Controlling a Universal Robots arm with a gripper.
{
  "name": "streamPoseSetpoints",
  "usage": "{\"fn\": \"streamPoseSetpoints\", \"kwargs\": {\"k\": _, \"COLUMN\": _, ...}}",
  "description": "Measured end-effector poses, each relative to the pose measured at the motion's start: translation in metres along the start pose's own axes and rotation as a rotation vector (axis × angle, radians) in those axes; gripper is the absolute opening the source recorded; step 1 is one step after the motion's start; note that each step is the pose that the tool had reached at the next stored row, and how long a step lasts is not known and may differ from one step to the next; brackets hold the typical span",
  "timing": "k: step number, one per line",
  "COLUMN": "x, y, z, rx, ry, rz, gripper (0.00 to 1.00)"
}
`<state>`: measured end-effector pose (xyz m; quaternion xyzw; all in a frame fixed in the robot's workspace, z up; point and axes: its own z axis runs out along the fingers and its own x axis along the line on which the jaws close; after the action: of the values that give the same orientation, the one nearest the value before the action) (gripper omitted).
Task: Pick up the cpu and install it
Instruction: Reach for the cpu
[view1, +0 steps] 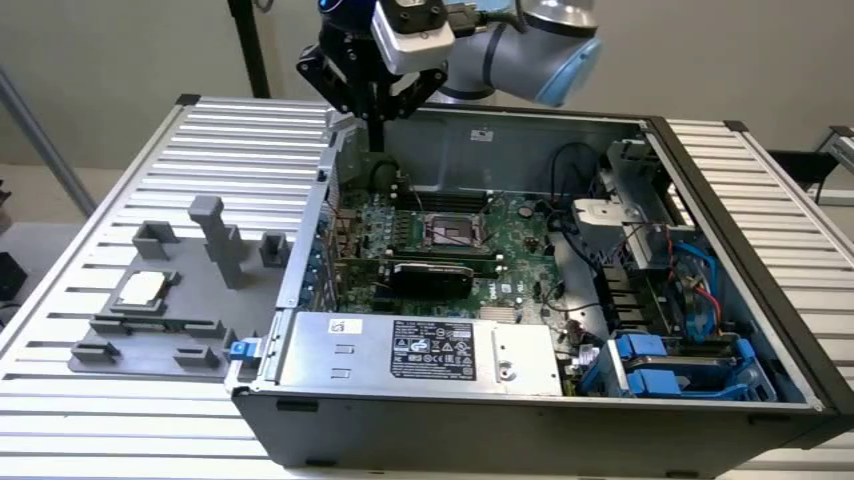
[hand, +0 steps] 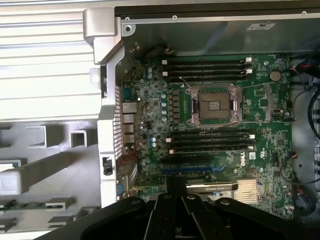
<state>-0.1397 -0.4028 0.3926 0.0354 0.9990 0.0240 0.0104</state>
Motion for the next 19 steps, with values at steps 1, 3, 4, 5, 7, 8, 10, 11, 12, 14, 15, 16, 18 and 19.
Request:
{"fn": "streamPoseSetpoints", "kwargs": {"k": 1, "x": 0.005, "y": -0.0014, "z": -0.0001, "rx": -0.0001, "ry": 0.0, "rz": 0.0, "gripper": 0.11}}
{"fn": "streamPoseSetpoints", "kwargs": {"k": 3, "x": 0.013, "y": -0.0039, "z": -0.0005, "rx": 0.0001, "ry": 0.0001, "rz": 0.0, "gripper": 0.11}}
{"fn": "streamPoseSetpoints", "kwargs": {"k": 4, "x": 0.018, "y": -0.0051, "z": -0.0006, "rx": 0.0, "ry": 0.0001, "rz": 0.0, "gripper": 0.11}}
{"fn": "streamPoseSetpoints", "kwargs": {"k": 5, "x": 0.022, "y": -0.0063, "z": -0.0007, "rx": 0.0, "ry": 0.0, "rz": 0.0, "gripper": 0.11}}
{"fn": "streamPoseSetpoints", "kwargs": {"k": 7, "x": 0.031, "y": -0.0085, "z": -0.001, "rx": 0.0, "ry": 0.0, "rz": 0.0, "gripper": 0.11}}
{"fn": "streamPoseSetpoints", "kwargs": {"k": 8, "x": 0.036, "y": -0.0095, "z": -0.0012, "rx": 0.0, "ry": 0.0, "rz": 0.0, "gripper": 0.11}}
{"fn": "streamPoseSetpoints", "kwargs": {"k": 10, "x": 0.045, "y": -0.0114, "z": -0.0014, "rx": 0.0001, "ry": 0.0001, "rz": 0.0, "gripper": 0.11}}
{"fn": "streamPoseSetpoints", "kwargs": {"k": 11, "x": 0.049, "y": -0.0124, "z": -0.0016, "rx": 0.0, "ry": 0.0, "rz": 0.0, "gripper": 0.11}}
{"fn": "streamPoseSetpoints", "kwargs": {"k": 12, "x": 0.054, "y": -0.0132, "z": -0.0017, "rx": 0.0, "ry": 0.0, "rz": 0.0, "gripper": 0.11}}
{"fn": "streamPoseSetpoints", "kwargs": {"k": 14, "x": 0.063, "y": -0.0149, "z": -0.0019, "rx": 0.0, "ry": 0.0, "rz": 0.0, "gripper": 0.11}}
{"fn": "streamPoseSetpoints", "kwargs": {"k": 15, "x": 0.067, "y": -0.0157, "z": -0.0021, "rx": 0.0, "ry": 0.0, "rz": 0.0, "gripper": 0.11}}
{"fn": "streamPoseSetpoints", "kwargs": {"k": 16, "x": 0.072, "y": -0.0164, "z": -0.0022, "rx": 0.0, "ry": 0.0, "rz": 0.0, "gripper": 0.11}}
{"fn": "streamPoseSetpoints", "kwargs": {"k": 18, "x": 0.08, "y": -0.0179, "z": -0.0024, "rx": 0.0, "ry": 0.0, "rz": 0.0, "gripper": 0.11}}
{"fn": "streamPoseSetpoints", "kwargs": {"k": 19, "x": 0.085, "y": -0.0186, "z": -0.0025, "rx": 0.0, "ry": 0.0, "rz": 0.0, "gripper": 0.11}}
